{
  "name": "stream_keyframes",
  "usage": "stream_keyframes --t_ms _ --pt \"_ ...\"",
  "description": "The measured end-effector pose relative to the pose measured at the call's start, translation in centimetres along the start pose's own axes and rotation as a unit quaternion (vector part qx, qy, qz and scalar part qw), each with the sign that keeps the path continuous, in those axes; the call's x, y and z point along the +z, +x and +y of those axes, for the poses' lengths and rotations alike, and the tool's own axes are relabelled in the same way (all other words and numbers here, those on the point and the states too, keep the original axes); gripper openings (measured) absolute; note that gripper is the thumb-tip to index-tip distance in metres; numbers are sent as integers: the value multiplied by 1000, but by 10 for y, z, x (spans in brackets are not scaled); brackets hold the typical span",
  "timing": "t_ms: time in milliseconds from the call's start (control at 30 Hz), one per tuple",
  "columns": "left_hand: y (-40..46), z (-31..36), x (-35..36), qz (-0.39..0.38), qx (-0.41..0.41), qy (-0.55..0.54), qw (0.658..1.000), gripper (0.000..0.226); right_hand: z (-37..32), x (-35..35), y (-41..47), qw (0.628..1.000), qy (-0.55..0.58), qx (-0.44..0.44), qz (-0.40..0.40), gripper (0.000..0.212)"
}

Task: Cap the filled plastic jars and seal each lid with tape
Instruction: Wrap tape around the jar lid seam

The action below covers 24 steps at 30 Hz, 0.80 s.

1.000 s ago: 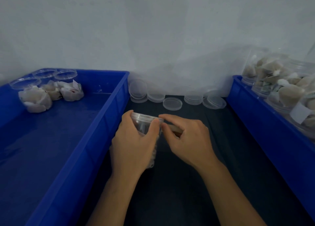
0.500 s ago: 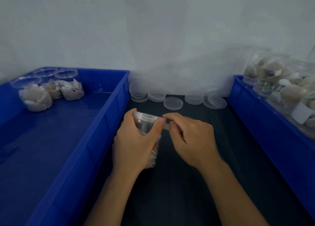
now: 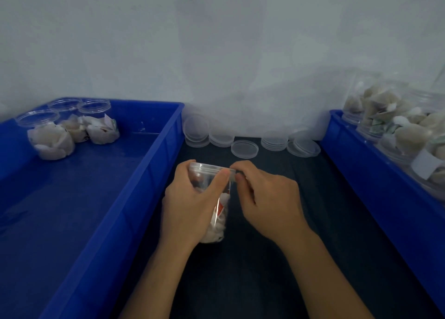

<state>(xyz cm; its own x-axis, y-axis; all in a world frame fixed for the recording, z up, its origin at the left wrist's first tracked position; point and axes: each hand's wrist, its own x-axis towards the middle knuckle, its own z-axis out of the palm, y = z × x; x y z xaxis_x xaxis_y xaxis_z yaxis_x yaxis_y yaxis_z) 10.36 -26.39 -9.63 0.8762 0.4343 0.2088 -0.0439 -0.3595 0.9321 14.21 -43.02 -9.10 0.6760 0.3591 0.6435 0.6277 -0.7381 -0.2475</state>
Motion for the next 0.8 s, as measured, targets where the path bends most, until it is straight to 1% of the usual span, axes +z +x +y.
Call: stream_keyframes --t_ms 167,233,333,367,400,500,533,667,800 --pt "1 -2 1 -15 -14 -13 1000 69 -3 1 0 1000 -3 6 8 19" --pt "2 -3 1 -20 -19 -14 1000 74 -4 2 0 1000 -4 8 12 20" --pt "2 0 0 -25 -16 -1 1000 96 -5 2 0 1000 0 7 19 16" --pt "1 1 -1 -26 -18 0 1000 100 -5 2 -1 1000 1 6 23 14" --pt "0 2 0 -26 -20 3 999 98 -5 2 -1 1000 1 7 27 12" --pt "-2 3 3 -20 -15 31 999 83 -5 3 -2 999 -7 7 37 14" --pt "-2 2 3 -11 -9 44 999 83 -6 3 -2 999 -11 5 40 16" --pt "-3 5 4 37 31 125 991 94 -10 3 -1 998 -12 -8 57 26" --pt "-3 6 7 31 32 113 993 104 -11 4 -1 998 -5 -11 58 27"
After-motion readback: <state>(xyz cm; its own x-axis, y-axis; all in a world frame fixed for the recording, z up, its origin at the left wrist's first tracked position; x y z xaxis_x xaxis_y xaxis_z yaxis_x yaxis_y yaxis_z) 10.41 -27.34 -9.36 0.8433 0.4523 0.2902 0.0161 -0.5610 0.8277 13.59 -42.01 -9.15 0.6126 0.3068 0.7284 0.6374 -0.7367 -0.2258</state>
